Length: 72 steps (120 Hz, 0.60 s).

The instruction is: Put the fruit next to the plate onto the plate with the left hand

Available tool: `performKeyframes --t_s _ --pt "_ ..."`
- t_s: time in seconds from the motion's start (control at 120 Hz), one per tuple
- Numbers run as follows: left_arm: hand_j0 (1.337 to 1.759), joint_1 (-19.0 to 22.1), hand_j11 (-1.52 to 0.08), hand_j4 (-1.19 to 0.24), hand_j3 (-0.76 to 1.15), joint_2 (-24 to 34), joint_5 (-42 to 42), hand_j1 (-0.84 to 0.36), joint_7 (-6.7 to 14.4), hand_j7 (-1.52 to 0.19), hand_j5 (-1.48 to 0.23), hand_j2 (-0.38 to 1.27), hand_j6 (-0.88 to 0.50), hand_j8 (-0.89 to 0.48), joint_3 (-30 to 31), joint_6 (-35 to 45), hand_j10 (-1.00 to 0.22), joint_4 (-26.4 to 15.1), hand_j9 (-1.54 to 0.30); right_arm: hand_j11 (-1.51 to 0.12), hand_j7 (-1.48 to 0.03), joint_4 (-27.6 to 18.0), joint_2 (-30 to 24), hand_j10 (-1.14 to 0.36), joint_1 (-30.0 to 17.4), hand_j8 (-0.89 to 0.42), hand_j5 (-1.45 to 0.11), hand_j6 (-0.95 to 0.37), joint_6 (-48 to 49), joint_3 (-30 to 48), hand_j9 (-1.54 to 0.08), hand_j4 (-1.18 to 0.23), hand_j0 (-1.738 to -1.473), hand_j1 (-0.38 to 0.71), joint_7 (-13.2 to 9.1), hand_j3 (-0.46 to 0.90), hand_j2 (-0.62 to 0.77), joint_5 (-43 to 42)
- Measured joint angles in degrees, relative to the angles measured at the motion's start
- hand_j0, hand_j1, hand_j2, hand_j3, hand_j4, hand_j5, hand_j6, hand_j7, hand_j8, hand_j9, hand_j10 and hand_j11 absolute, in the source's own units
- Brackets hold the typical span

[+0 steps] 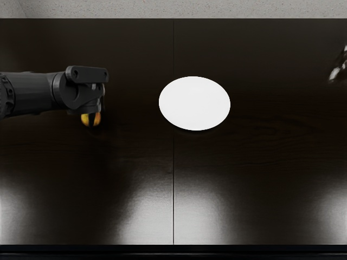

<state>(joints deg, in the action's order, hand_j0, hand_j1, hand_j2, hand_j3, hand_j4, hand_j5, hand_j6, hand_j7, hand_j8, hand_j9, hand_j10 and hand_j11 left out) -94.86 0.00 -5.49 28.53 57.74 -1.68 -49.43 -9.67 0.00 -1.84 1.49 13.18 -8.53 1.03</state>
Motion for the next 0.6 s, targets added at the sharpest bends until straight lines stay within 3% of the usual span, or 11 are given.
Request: performKeyframes --t_s 0.042,0.133,0.217,0.308,0.333,0.342,0.467,0.6 --pt "1.656 -0.05 -0.77 -0.58 0.00 0.00 0.63 -0.26 -0.01 -0.78 -0.79 0.17 -0.43 -0.41 0.11 -0.07 -0.59 0.05 -0.77 0.00 0.00 0.00 0.00 0.00 0.00 0.00 0.00 0.00 0.00 0.00 0.00 0.00 -1.658 -0.35 0.00 0.00 0.00 0.01" --pt "1.654 -0.28 -0.91 -0.64 0.00 0.01 1.77 -0.32 0.01 -0.94 -0.97 0.27 -0.34 -0.31 0.18 -0.21 -0.55 0.04 -0.92 0.00 0.00 0.00 0.00 0.00 0.00 0.00 0.00 0.00 0.00 0.00 0.00 0.00 -1.658 -0.35 0.00 0.00 0.00 0.01" --pt "1.654 -0.35 -0.98 -0.69 0.00 0.01 2.01 -0.35 0.01 -1.02 -1.04 0.41 -0.31 -0.28 0.19 -0.14 -0.53 0.07 -1.00 0.00 0.00 0.00 0.00 0.00 0.00 0.00 0.00 0.00 0.00 0.00 0.00 0.00 -1.658 -0.35 0.00 0.00 0.00 0.01" --pt "1.655 -0.92 -1.03 -0.73 0.00 0.04 3.10 -0.39 0.06 -1.09 -1.11 0.44 -0.28 -0.20 0.26 -0.19 -0.52 -0.02 -1.05 0.00 0.00 0.00 0.00 0.00 0.00 0.00 0.00 0.00 0.00 0.00 0.00 0.00 -1.658 -0.35 0.00 0.00 0.00 0.01" --pt "1.655 -1.11 -1.04 -0.74 0.00 0.04 3.51 -0.40 0.05 -1.10 -1.11 0.44 -0.30 -0.25 0.30 -0.14 -0.53 -0.04 -1.06 0.00 0.00 0.00 0.00 0.00 0.00 0.00 0.00 0.00 0.00 0.01 0.00 0.00 -1.658 -0.35 0.00 0.00 0.00 0.01" --pt "1.655 -1.24 -1.04 -0.75 0.00 0.03 3.70 -0.42 0.04 -1.10 -1.12 0.57 -0.30 -0.24 0.31 -0.15 -0.52 -0.05 -1.07 0.00 0.00 0.00 0.00 0.00 0.00 0.00 0.00 0.00 0.01 0.01 0.00 0.00 -1.658 -0.35 0.00 0.00 0.00 0.01" --pt "1.654 -3.16 -1.10 -0.78 0.00 0.01 5.93 -0.39 0.37 -1.14 -1.16 0.41 -0.35 -0.31 0.27 -0.01 -0.66 -0.20 -1.12 0.00 0.00 0.00 0.00 0.00 0.00 0.00 0.00 0.00 0.00 0.00 0.00 0.00 -1.658 -0.35 0.00 0.00 0.00 -0.01" --pt "1.653 -5.00 -1.13 -0.81 0.00 0.00 7.54 -0.43 1.01 -1.15 -1.17 0.52 -0.40 -0.38 -0.59 -0.01 -0.75 -0.25 -1.13 0.00 0.00 0.00 0.00 0.00 0.00 0.00 0.00 0.00 0.00 0.00 0.00 0.00 -1.658 -0.35 -0.01 0.00 0.00 0.00"
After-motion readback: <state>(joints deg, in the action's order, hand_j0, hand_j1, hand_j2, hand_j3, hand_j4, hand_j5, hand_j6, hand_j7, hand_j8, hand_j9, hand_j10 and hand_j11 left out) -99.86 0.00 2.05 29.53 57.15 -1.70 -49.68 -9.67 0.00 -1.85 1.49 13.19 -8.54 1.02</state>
